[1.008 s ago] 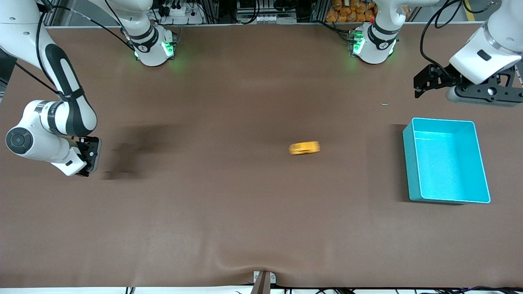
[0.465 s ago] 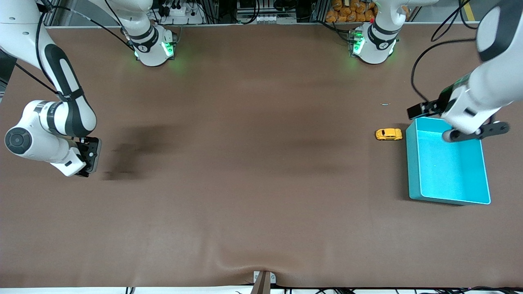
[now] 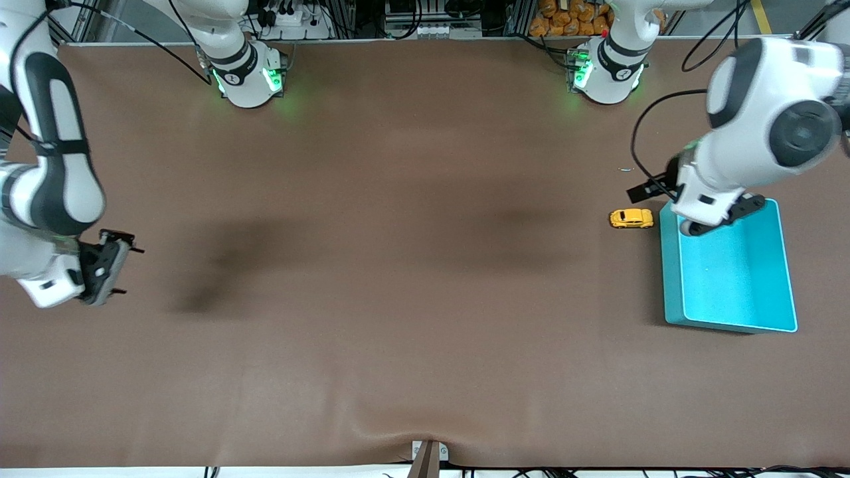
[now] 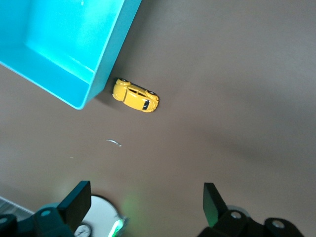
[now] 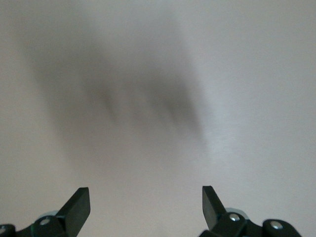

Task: Wind and store yellow beetle car
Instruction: 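Lower the left gripper to the car while the right gripper withdraws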

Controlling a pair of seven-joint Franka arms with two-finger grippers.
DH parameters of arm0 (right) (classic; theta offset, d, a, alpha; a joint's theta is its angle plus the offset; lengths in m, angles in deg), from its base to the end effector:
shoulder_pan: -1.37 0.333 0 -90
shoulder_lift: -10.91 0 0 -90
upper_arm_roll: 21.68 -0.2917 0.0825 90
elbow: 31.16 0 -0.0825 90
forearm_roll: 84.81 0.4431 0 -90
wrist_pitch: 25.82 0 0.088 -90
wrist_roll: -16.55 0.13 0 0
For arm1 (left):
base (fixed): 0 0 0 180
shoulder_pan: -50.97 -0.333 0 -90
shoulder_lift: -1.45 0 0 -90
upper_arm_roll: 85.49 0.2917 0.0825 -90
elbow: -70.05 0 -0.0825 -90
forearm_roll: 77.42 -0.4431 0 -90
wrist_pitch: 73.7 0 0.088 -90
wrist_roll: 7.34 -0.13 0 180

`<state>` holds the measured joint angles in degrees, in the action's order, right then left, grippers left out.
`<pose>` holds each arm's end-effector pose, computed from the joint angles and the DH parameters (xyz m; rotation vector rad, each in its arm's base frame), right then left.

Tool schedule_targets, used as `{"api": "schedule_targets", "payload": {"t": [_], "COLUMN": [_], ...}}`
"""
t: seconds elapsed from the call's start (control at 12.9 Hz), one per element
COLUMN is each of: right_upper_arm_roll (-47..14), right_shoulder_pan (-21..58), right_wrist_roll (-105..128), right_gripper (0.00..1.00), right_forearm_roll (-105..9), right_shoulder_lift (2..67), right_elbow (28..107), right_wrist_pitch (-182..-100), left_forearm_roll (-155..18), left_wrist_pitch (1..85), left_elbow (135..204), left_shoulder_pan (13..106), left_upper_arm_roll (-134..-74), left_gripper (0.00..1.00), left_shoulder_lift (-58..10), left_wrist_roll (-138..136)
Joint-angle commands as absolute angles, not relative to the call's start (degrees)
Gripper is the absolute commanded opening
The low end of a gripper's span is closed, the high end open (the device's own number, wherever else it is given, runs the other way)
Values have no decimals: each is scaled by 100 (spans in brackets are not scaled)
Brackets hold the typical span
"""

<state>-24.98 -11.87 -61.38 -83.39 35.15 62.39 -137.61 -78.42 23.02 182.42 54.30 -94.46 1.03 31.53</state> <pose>0.6888 -0.1212 0.2935 -2.5285 -1.6791 0.0650 0.5610 -0.1201 0.3793 -2.9055 -0.6789 0.3695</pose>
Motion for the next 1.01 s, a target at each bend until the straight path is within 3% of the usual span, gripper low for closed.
{"api": "schedule_targets", "payload": {"t": [0.0,0.31,0.54,0.93], "right_upper_arm_roll": [-2599,-2599,-2599,-2590], "right_shoulder_pan": [-945,-619,-566,-548], "right_wrist_roll": [-5203,-3667,-2557,-1460], "right_gripper": [100,100,100,100], "right_forearm_roll": [-8182,-8252,-8226,-8208], "right_shoulder_lift": [3456,3245,3130,3095], "right_elbow": [5236,4593,4163,3345], "right_wrist_pitch": [-13140,-12339,-11751,-10818], "left_forearm_roll": [-7812,-7812,-7768,-7610], "left_wrist_pitch": [3560,4748,5364,6092], "left_elbow": [20272,20961,20979,21163], "left_shoulder_pan": [5378,4757,4105,4095], "left_upper_arm_roll": [-9542,-9543,-9551,-9560], "left_gripper": [100,100,100,100], "left_shoulder_lift": [1251,1086,639,-153], "left_wrist_roll": [4209,5697,6198,6936]}}
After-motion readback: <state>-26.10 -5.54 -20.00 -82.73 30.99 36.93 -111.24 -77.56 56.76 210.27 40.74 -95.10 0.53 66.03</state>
